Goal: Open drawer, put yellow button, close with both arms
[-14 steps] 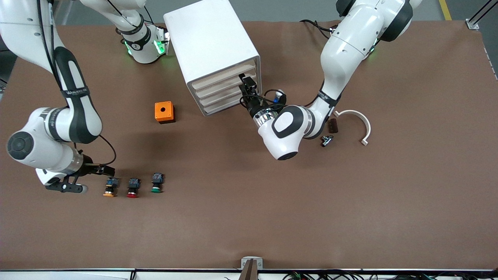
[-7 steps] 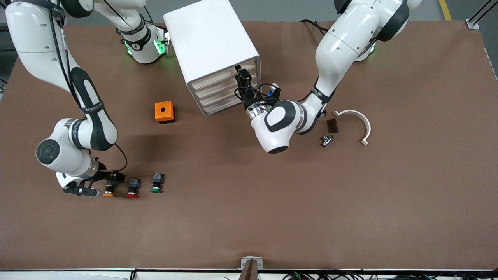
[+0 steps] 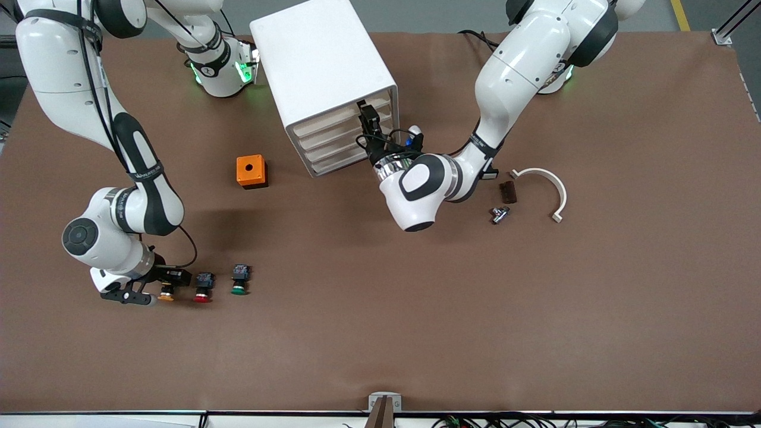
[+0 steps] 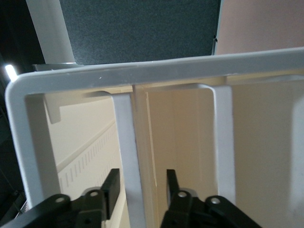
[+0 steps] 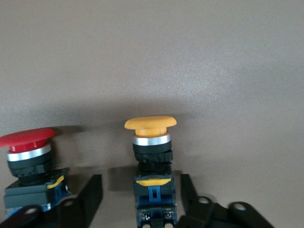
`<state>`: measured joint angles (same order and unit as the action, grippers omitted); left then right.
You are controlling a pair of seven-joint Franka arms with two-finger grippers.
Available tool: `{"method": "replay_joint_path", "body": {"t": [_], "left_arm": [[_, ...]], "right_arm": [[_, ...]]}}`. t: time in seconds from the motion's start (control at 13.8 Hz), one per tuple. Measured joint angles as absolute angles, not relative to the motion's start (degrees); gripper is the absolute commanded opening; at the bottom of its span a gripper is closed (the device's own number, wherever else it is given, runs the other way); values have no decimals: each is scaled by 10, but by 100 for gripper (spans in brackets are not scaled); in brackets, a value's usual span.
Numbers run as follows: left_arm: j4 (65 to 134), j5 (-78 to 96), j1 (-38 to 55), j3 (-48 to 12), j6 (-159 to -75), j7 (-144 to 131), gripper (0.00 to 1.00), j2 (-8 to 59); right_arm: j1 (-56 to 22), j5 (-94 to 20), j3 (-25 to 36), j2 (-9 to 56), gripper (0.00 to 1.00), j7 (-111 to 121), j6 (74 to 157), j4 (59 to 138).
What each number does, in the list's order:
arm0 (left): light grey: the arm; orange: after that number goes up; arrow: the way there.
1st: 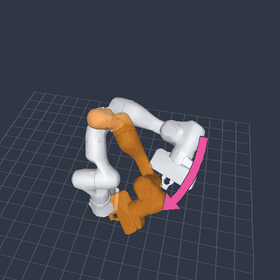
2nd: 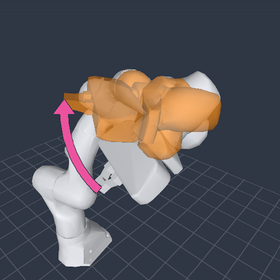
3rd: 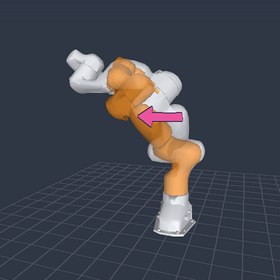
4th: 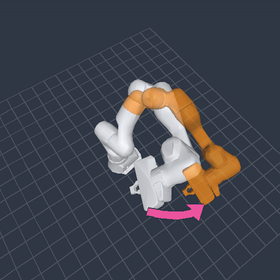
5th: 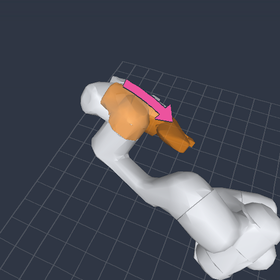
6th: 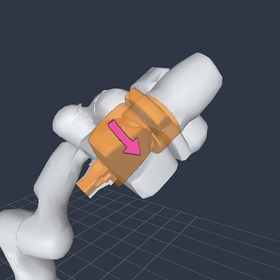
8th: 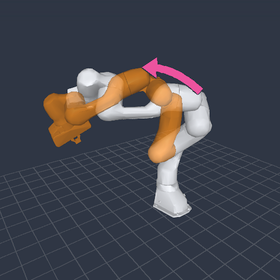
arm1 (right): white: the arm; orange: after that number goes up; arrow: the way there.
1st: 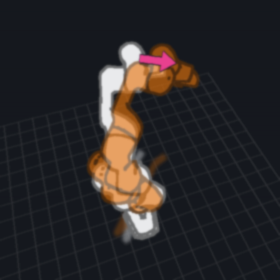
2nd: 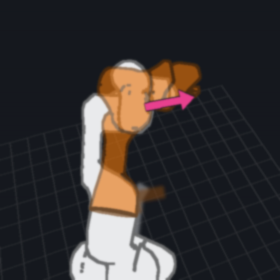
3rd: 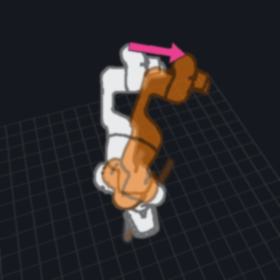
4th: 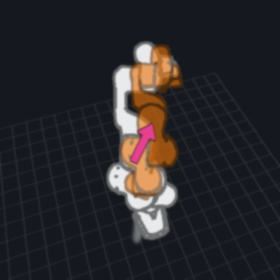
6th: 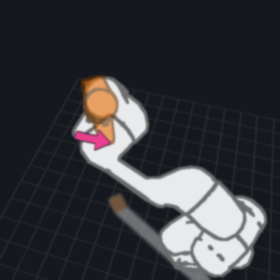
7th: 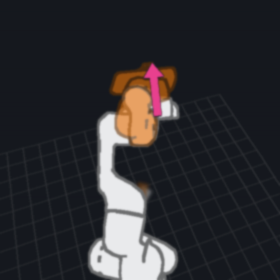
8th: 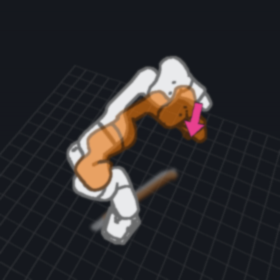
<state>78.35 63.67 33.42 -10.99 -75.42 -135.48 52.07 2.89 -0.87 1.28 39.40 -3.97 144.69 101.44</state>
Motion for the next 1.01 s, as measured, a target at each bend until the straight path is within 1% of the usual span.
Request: {"method": "replay_joint_path", "body": {"t": [0.07, 0.14, 0.22, 0.43, 0.51, 0.72, 1.01], "left_arm": [[783, 639, 339, -110, -754, -1355, 25, 521], [783, 643, 343, -110, -754, -1355, 21, 521], [783, 644, 347, -110, -754, -1355, 17, 521], [783, 644, 351, -110, -754, -1355, 11, 521], [783, 644, 350, -110, -754, -1355, 9, 521], [784, 644, 349, -110, -754, -1363, 6, 521], [784, 645, 339, -109, -751, -1387, 7, 522]], "right_arm": [[29, -9, 13, 395, 13, -40, 1447, 1014], [29, -9, 13, 396, 2, -40, 1447, 1014], [29, -9, 13, 396, 0, -40, 1447, 1014], [29, -9, 13, 395, 0, -40, 1441, 1010], [29, -10, 12, 394, 0, -44, 1425, 1006], [25, -10, 6, 362, 0, -114, 1328, 980], [-15, -11, -1, 262, 0, -244, 1186, 972]]}}
